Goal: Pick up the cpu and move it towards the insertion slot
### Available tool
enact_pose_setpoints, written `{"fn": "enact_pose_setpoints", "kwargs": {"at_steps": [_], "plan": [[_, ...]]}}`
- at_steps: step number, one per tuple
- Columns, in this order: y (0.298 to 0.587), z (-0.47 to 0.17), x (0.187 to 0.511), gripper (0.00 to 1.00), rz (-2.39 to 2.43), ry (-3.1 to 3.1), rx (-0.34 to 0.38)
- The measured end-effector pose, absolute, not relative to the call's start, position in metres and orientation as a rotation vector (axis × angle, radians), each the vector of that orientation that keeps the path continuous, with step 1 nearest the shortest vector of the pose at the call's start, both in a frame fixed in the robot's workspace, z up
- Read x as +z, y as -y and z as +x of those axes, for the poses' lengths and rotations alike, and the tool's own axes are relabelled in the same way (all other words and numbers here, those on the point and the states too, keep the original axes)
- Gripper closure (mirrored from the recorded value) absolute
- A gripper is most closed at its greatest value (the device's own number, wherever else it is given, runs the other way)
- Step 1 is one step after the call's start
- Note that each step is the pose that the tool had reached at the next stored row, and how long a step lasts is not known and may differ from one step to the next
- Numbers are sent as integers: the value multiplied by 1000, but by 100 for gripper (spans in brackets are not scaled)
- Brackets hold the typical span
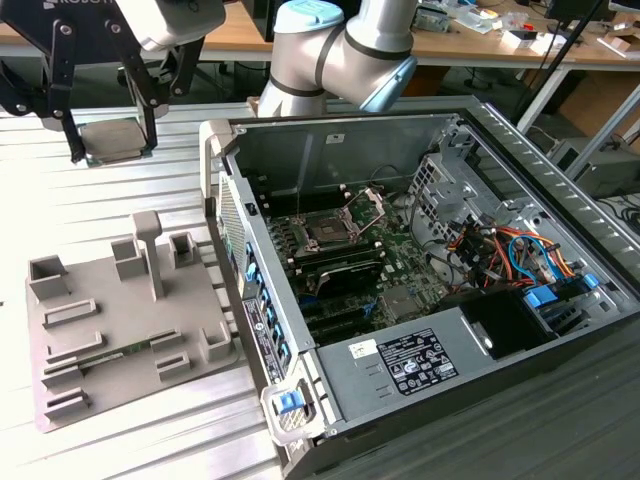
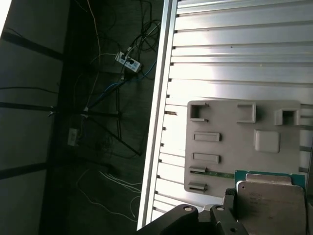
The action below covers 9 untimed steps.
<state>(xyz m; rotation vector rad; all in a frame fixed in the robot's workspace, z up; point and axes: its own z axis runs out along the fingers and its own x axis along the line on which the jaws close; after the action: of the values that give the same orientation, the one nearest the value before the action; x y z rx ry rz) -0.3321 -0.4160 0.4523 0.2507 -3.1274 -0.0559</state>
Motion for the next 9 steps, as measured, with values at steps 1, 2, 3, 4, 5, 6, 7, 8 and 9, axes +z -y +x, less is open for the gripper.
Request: {"fn": "enact_pose_setpoints", "kwargs": {"at_steps": [1,2,3,4,5,6,7,8,9], "plan": [[416,-332,452,45,251,3127,-56],[416,-331,452,45,251,3127,-56],[416,-331,452,45,251,3127,-56],[416,-330,452,45,251,3127,-56],[416,-330,452,45,251,3127,-56],[416,-330,452,45,251,3127,-56],[416,-329,452,45,251,3127,-56],[416,-328,452,45,251,3127,-56],[416,-328,452,45,251,3127,-56]]}}
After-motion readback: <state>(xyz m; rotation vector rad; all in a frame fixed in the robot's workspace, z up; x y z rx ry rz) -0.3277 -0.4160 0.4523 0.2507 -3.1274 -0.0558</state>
